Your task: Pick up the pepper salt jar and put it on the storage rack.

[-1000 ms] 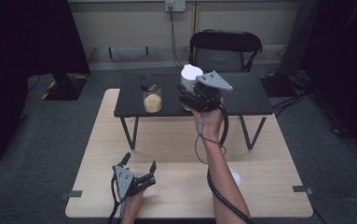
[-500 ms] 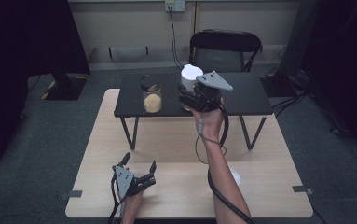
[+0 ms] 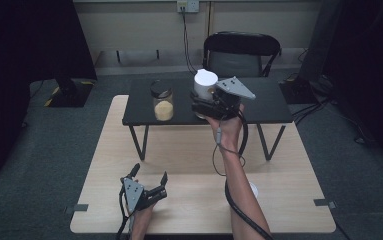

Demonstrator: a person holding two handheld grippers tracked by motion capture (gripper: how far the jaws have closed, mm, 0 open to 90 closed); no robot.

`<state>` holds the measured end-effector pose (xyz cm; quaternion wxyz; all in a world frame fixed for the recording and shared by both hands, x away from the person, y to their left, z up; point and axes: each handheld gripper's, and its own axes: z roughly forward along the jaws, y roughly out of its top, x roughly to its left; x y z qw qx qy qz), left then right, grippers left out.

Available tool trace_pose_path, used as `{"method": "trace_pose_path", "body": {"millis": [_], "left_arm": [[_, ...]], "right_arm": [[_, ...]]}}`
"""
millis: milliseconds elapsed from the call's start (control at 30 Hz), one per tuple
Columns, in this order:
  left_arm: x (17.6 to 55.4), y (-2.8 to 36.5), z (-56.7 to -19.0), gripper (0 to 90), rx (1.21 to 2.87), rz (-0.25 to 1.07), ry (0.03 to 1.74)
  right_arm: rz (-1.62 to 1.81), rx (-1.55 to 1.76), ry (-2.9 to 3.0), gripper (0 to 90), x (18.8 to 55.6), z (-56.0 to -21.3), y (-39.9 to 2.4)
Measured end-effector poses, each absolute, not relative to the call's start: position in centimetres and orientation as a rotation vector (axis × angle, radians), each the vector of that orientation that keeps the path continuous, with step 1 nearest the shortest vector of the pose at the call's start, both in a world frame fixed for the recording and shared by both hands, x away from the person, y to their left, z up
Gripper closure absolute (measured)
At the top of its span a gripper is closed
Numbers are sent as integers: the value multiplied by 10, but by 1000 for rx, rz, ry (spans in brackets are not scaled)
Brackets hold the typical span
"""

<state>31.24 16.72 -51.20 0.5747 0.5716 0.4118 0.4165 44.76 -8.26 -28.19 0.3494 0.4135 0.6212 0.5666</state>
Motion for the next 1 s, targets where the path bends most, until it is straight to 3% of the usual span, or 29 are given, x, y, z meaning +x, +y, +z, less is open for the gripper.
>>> {"method": "trace_pose_path", "body": {"millis": [1000], "left_arm": [[312,168,-512,26,1340,976,963]], "right_arm": [[1485,1061,1541,0,434,-280,-85]]}}
